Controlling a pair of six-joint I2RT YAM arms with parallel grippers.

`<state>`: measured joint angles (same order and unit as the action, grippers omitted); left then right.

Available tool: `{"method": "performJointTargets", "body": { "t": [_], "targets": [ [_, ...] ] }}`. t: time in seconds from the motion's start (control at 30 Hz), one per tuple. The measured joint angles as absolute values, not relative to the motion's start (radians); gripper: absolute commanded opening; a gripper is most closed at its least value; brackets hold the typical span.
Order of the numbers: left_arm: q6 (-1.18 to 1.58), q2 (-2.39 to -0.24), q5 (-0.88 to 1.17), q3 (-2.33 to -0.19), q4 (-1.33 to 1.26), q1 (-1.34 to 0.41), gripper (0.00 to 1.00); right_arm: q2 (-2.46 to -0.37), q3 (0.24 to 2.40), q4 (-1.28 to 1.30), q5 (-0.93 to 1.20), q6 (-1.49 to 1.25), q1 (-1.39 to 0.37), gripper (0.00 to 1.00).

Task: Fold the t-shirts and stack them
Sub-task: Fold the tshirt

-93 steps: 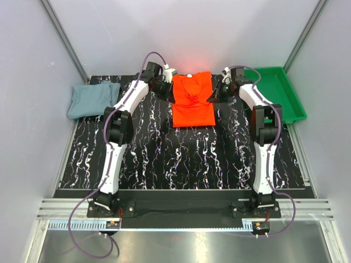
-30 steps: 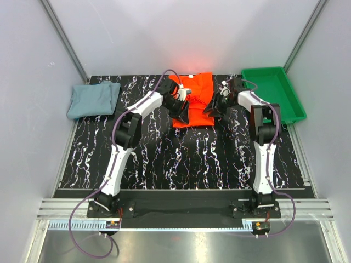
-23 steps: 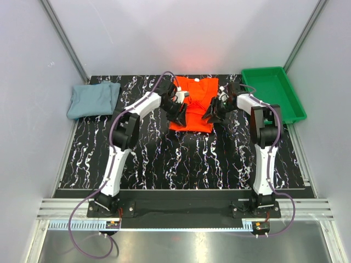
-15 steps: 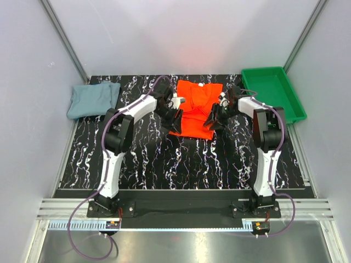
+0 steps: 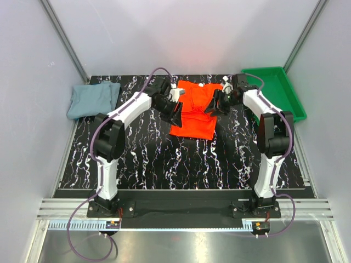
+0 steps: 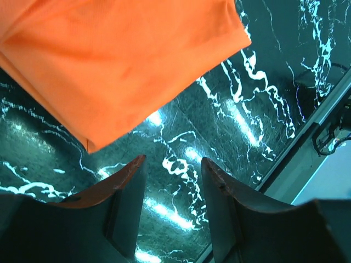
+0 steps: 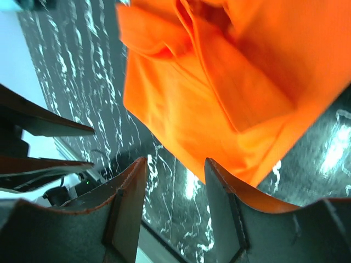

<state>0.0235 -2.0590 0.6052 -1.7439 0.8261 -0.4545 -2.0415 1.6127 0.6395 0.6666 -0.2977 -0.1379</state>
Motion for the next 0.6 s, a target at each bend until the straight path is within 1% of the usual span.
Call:
{"method": "performJointTargets", "body": {
  "t": [0.1,0.37,0.6],
  "targets": [
    [0.019,-2.093,0.606,-1.78,0.822,-0.462,0.49,-2.051,1.642,0.617,0.669,-0.299,-0.142,0.54],
    [-0.023,-2.332,0.596,-1.978,0.81,-0.485,0.48,-2.165,1.715,0.595,0.675,-0.299,-0.199,0.54],
    [-0.033,-2.381,0.594,-1.987,0.814,-0.515,0.49,-2.218,1.766,0.594,0.674,-0.301,-0.242,0.54]
  ]
}}
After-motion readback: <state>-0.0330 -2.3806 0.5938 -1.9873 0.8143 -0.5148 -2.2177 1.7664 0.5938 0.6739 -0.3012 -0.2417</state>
